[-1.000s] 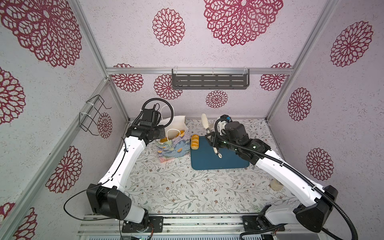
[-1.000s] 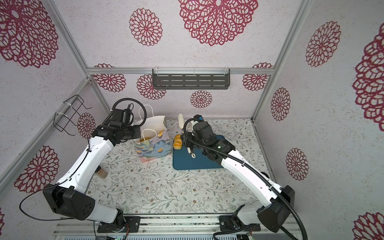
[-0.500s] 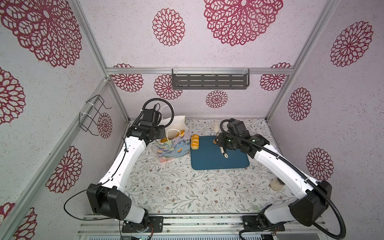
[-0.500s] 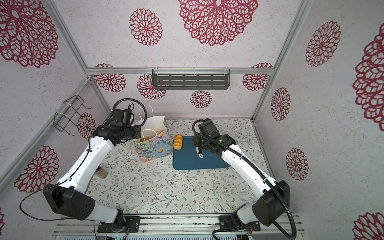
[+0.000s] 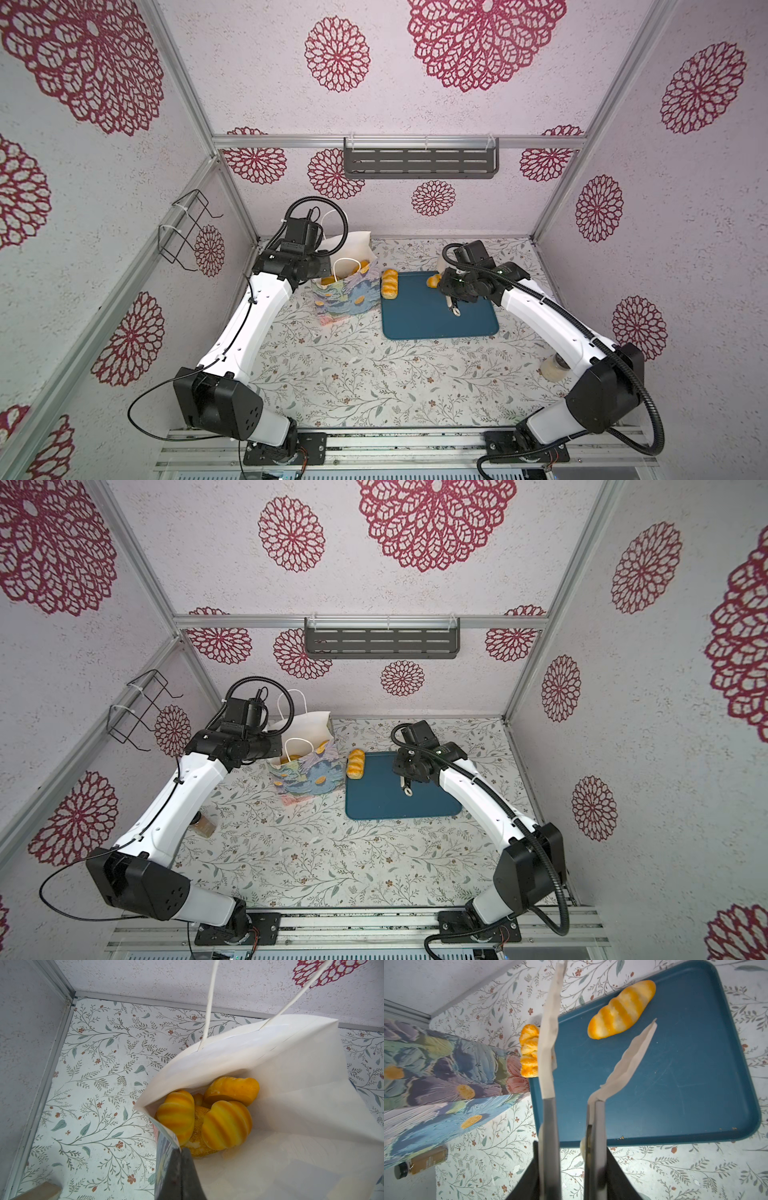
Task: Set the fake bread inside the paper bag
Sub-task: 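Raise the empty tongs out of the bag and move back over the tray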
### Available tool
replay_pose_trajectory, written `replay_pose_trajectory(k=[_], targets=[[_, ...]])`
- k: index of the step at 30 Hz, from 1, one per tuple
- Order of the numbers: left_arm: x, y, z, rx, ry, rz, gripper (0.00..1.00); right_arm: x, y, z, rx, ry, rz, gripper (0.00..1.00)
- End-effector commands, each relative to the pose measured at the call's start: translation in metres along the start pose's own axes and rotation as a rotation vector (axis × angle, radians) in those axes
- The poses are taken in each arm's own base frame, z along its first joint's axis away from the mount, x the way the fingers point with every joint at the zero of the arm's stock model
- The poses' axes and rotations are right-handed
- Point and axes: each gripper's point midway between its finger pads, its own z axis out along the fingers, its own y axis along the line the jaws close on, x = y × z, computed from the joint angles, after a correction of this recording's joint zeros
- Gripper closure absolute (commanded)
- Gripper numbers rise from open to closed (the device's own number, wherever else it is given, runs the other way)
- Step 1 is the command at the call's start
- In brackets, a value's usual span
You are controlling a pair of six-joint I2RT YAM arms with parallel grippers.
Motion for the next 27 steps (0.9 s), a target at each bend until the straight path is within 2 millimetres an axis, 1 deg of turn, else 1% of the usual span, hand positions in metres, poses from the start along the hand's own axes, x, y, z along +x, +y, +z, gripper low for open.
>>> replay_pose_trajectory(k=[1,9,12,17,27], targets=[[0.008,-0.003,0.004,0.003,0.028,0.016,1.0,-0.015,0.001,-0.009,-0.001,-0.025,0.021,0.61],[0.008,-0.003,0.003,0.0,0.027,0.019,1.0,-0.018,-0.005,0.0,0.036,0.009,0.014,0.61],[0.007,-0.002,0.003,-0.004,0.024,0.019,1.0,-0.018,-0.004,0.004,0.042,0.036,-0.001,0.61],[0.009,-0.001,0.005,-0.012,0.03,0.021,1.0,-0.021,-0.01,0.011,0.092,0.053,-0.02,0.61],[0.007,0.001,0.001,-0.021,0.018,0.021,1.0,-0.025,-0.019,0.032,0.141,0.109,-0.053,0.6]])
